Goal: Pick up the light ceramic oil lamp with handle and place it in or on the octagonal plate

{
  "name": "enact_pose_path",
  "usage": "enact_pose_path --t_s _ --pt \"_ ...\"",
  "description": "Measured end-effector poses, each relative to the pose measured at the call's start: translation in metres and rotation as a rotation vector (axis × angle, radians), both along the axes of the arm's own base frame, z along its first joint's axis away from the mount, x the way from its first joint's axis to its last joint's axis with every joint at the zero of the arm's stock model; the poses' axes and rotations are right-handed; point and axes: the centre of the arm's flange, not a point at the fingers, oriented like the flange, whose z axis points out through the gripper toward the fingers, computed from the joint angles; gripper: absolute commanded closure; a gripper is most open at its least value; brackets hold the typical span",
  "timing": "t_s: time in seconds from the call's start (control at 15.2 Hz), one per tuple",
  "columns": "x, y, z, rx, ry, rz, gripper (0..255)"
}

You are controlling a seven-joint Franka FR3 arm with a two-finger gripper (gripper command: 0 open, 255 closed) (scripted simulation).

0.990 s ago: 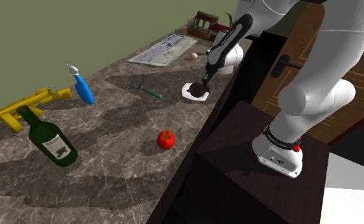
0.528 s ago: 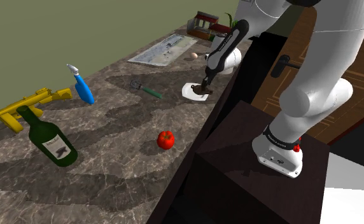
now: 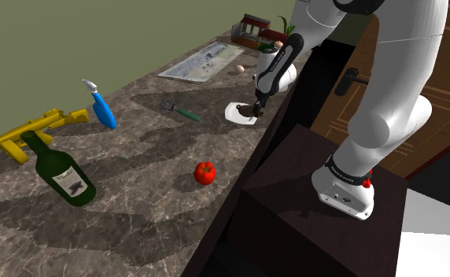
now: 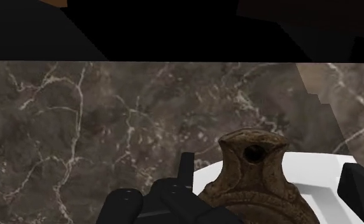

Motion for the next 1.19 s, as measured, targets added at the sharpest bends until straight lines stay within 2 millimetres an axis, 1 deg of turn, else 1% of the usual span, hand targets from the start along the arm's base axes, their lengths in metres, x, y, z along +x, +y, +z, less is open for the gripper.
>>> enact_pose_path --t_s 0.07,0.2,0.53,0.59,1.19 --pt "-0.0015 -0.0006 -0.0060 0.000 0.001 0.000 0" --pt "-0.0010 -0.0013 -0.0120 0.000 0.001 0.000 0" --pt "-0.0008 -0.0016 -0.0140 -0.001 0.001 0.000 0" --pt "-0.0008 -0.0016 -0.0140 -0.001 0.001 0.000 255" --pt "-0.0009 -0.0015 -0.0141 -0.001 0.001 0.001 255"
